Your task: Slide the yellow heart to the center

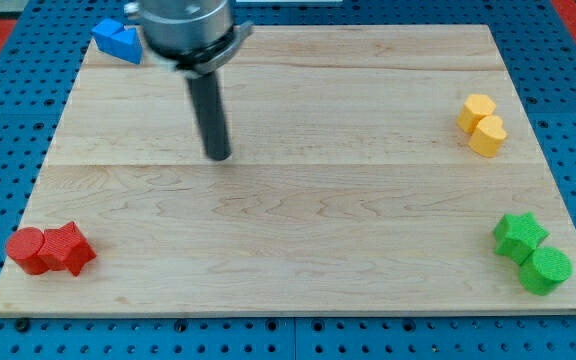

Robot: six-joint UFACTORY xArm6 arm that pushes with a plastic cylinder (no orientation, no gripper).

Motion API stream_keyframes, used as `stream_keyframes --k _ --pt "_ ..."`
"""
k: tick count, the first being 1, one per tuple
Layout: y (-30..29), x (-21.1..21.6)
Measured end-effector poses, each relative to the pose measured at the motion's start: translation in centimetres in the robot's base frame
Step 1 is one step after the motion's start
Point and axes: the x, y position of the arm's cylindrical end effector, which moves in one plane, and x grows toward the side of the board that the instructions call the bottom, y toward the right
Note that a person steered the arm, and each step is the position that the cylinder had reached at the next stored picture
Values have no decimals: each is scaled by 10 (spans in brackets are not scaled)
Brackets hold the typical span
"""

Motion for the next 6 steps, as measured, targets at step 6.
stream_keyframes --k 6 --pt "406 -163"
